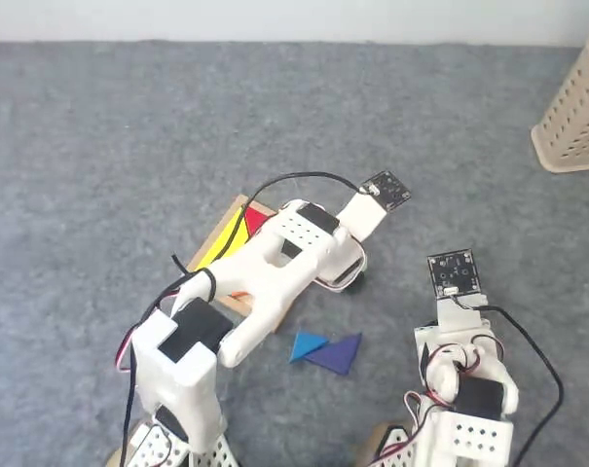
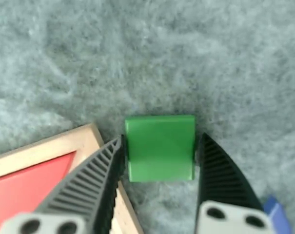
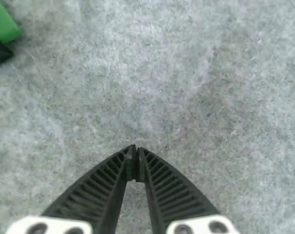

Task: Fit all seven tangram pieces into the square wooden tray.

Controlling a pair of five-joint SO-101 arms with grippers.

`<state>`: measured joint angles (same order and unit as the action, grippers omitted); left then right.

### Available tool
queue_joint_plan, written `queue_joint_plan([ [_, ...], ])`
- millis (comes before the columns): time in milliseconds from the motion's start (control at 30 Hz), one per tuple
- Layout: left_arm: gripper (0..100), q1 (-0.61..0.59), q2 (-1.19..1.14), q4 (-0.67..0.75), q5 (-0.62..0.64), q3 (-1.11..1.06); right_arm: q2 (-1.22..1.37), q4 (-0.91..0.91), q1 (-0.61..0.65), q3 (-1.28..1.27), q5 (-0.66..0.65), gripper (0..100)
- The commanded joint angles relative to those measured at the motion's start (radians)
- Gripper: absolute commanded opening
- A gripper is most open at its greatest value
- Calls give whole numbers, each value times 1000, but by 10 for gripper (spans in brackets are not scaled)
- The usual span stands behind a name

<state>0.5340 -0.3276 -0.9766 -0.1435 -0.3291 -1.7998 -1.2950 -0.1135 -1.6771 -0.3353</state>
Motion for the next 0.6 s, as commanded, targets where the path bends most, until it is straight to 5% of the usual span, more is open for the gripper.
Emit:
queue_joint_plan([
  [0, 187, 5, 5, -31, -8, 19, -15, 13, -12, -6, -11, 6],
  [567, 145, 32, 212, -40, -8, -136, -15, 13, -12, -6, -11, 6],
])
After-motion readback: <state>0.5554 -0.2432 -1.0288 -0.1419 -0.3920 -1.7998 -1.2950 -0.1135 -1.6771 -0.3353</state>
